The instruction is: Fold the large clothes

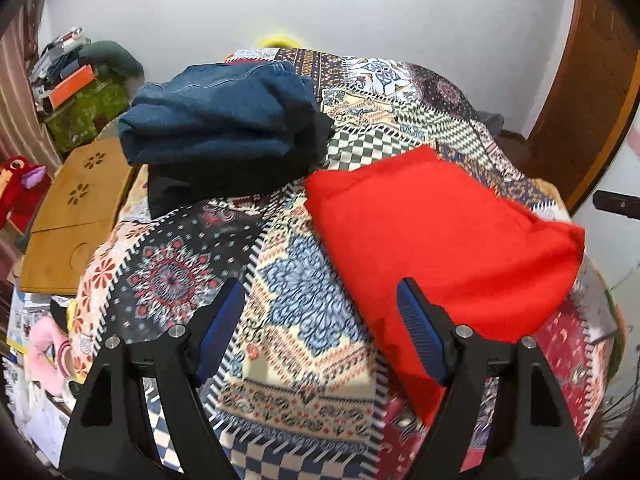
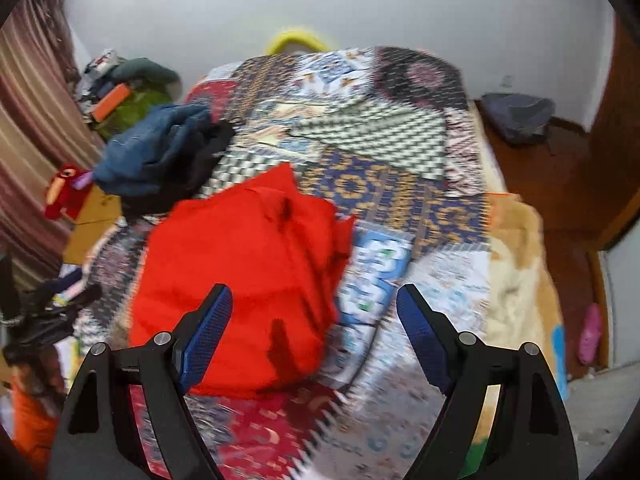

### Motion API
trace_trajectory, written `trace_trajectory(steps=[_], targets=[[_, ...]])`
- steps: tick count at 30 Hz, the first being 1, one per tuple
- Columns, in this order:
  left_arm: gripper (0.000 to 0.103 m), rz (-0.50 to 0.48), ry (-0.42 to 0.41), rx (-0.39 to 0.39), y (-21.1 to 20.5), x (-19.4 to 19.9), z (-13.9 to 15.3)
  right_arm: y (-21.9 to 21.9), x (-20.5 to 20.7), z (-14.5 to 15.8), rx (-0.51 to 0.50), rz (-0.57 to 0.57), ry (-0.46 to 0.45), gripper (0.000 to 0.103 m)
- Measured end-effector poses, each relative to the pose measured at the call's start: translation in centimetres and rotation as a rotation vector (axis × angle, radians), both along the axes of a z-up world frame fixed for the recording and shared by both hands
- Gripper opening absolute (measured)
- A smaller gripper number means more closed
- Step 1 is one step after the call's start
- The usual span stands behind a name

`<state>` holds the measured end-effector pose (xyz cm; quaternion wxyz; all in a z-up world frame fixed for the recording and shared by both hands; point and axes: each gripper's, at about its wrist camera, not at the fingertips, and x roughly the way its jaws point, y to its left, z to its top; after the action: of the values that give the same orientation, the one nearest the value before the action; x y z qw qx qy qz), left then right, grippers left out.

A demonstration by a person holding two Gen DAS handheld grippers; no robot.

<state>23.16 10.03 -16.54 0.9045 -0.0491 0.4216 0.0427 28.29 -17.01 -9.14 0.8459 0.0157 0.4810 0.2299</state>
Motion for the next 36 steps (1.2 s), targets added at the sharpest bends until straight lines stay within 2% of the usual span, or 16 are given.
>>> trace_trajectory(steps=[4,7,9,12,15,20,24,29,31,33,36], targets=[[0.078,-0.003,0.017,-0.040,0.0,1.6,-0.3,2.3,2.2,-1.8,0.039,0.059,0.105,0.082],[0.078,-0.011,0.056,-0.104,0.1,2.8,-1.3,3.6,3.8,-4.3,0.041,0.099,0.201,0.082],[0.078,-0.019,0.099,-0.143,0.1,3.7,-2.5,4.3,4.8,-6.3,0.024,0.122,0.255,0.082],[0.078,-0.033,0.144,-0.163,-0.5,4.6,-4.2,4.4,6.0,-8.9,-0.026,0.117,0.319,0.082],[0.079,-0.049,0.163,-0.223,-0.6,5.2,-5.4,4.0,7.2,-11.8,-0.035,0.119,0.399,0.082],[0.079,-0.059,0.204,-0.371,0.1,6.8,-7.2,3.7,8.3,-14.0,0.056,0.145,0.488,0.082],[0.084,-0.052,0.233,-0.475,0.6,8.1,-8.8,4.0,9.2,-15.4,0.118,0.158,0.537,0.082],[0.086,-0.070,0.232,-0.508,0.5,8.9,-9.2,4.8,10.0,-16.0,0.175,0.174,0.565,0.082],[0.086,-0.077,0.230,-0.520,0.5,9.0,-9.3,5.0,10.0,-16.1,0.190,0.170,0.567,0.078],[0.086,-0.081,0.226,-0.539,0.7,8.9,-9.4,5.0,9.9,-16.1,0.206,0.176,0.562,0.062],[0.073,-0.096,0.221,-0.600,1.1,8.7,-9.4,4.6,9.4,-15.7,0.249,0.174,0.581,0.044]])
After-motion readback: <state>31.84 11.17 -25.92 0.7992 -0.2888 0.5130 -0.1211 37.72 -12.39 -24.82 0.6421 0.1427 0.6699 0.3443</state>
